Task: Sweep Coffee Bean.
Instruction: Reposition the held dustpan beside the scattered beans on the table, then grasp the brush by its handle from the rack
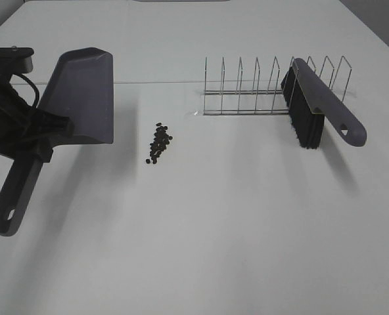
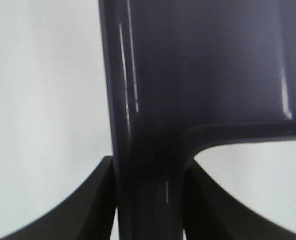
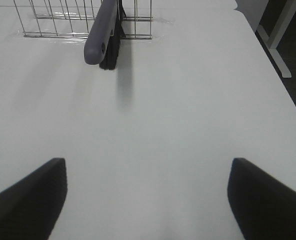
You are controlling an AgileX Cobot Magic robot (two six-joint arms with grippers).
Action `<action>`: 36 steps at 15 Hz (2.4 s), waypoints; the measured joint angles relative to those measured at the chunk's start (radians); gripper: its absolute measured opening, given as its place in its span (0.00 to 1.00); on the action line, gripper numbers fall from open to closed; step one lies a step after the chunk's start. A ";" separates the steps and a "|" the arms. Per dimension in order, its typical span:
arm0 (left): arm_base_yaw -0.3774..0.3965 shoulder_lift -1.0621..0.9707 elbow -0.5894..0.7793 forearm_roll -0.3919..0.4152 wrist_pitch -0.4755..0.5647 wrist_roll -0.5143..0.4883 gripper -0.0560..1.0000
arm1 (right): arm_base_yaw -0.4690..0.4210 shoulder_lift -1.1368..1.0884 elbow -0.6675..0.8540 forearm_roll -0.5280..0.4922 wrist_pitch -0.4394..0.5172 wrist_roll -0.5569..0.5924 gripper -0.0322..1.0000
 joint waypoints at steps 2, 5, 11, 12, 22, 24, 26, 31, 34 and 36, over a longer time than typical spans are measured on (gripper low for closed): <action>0.000 -0.008 0.000 0.003 0.007 0.000 0.40 | 0.000 0.000 0.000 0.001 0.000 0.007 0.83; 0.000 -0.008 0.000 0.008 0.018 0.000 0.40 | 0.000 0.095 -0.024 0.000 -0.047 0.010 0.83; 0.000 -0.008 0.000 0.011 0.020 0.000 0.40 | 0.026 0.591 -0.214 0.031 -0.179 0.022 0.69; 0.000 -0.008 0.000 0.011 0.020 0.000 0.40 | 0.027 0.673 -0.258 0.043 -0.183 0.022 0.69; 0.000 -0.008 0.000 0.025 0.020 0.003 0.40 | 0.027 1.374 -0.725 0.075 -0.198 -0.069 0.69; 0.000 -0.008 0.000 0.030 0.020 0.003 0.40 | 0.027 1.480 -0.824 0.106 -0.194 -0.072 0.69; 0.000 -0.008 0.000 0.031 0.020 0.003 0.40 | 0.027 1.591 -0.918 0.143 -0.167 -0.072 0.68; 0.000 -0.008 0.000 0.036 0.020 0.003 0.40 | 0.057 1.823 -1.132 0.173 -0.091 -0.072 0.68; 0.000 -0.008 0.000 0.046 0.020 0.003 0.40 | 0.140 1.936 -1.266 0.098 -0.071 -0.047 0.68; 0.000 -0.008 0.000 0.049 0.020 0.003 0.40 | 0.168 2.049 -1.378 0.056 -0.026 0.037 0.68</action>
